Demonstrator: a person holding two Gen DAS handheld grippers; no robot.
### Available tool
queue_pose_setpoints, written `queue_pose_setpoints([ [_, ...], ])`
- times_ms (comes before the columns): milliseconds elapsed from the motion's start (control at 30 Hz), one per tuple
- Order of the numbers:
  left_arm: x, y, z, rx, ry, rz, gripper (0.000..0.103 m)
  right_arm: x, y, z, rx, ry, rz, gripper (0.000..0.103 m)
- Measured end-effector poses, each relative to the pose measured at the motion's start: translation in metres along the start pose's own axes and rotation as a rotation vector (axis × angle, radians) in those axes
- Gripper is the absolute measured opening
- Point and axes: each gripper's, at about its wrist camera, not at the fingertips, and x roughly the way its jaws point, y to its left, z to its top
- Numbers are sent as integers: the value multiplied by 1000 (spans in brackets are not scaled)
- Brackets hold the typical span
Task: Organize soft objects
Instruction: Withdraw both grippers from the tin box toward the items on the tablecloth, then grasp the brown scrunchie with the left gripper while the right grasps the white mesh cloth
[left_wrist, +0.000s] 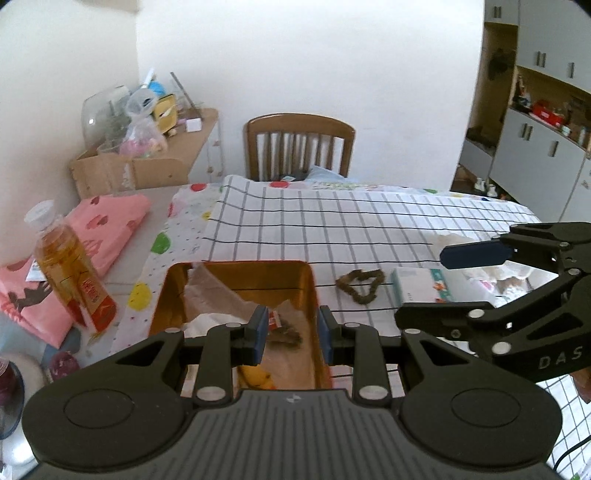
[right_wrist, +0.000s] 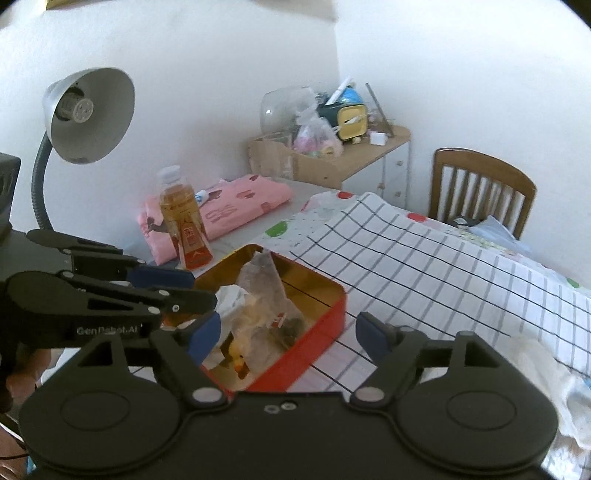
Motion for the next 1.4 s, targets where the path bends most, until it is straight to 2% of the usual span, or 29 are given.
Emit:
queue_pose_setpoints([
  [300, 3, -40, -1, 68, -6, -77, 28, -49, -25, -31, 81, -49, -99, 85],
  [367, 5, -50, -1, 81, -5, -99, 31, -59, -33, -39, 102, -53, -122, 85],
  [400, 6, -55, -2, 85, -5, -111, 48, -63, -36, -43, 111, -54, -134, 85],
  [433, 7, -59, -2, 89, -6, -123, 74, -67, -39, -47, 121, -56, -146, 85],
  [467, 8, -64, -2, 92, -16, -134, 79, -72, -43, -52, 134, -58, -158, 85],
  [700, 19, -96, 0, 133, -13, -183, 79, -95, -66, -74, 188, -58, -230, 85],
  [900, 32, -122, 3, 157, -5, -213, 83, -109, -91, -90, 231, -51, -282, 86],
  [1033, 45, -132, 7, 138, 5, -230, 89, -114, -107, -97, 248, -46, -305, 89],
  [1233, 71, -138, 15, 101, 23, -206, 100, -112, -132, -101, 266, -33, -325, 93],
  [1400, 92, -136, 23, 67, 40, -177, 100, -102, -152, -99, 268, -24, -322, 94],
])
